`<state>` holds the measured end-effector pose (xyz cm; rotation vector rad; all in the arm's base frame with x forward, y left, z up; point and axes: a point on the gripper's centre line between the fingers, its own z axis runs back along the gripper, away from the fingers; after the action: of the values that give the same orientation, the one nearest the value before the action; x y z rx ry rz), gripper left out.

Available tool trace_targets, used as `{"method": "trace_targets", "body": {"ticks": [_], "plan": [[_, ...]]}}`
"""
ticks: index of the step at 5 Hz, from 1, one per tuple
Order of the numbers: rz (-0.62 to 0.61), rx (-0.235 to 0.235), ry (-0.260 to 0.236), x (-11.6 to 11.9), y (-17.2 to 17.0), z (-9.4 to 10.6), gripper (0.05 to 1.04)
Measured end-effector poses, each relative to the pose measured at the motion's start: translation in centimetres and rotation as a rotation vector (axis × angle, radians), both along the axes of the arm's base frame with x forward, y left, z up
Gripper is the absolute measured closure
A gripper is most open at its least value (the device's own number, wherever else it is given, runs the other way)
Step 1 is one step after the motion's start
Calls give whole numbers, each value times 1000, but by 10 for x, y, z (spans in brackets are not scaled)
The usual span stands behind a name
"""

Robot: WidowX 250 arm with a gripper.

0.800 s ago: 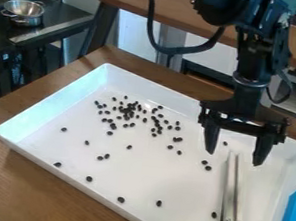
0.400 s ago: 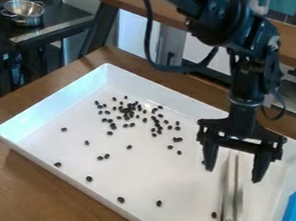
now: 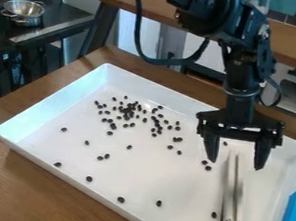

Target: Sweep into pile

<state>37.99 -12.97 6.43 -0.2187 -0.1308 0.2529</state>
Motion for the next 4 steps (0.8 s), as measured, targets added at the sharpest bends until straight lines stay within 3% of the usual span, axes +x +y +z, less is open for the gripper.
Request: {"method": "trace_targets", "body": {"ticks": [2,4], "plan": [[34,37,-15,5,5,-7,83],[48,69,13,5,4,-29,120]]}}
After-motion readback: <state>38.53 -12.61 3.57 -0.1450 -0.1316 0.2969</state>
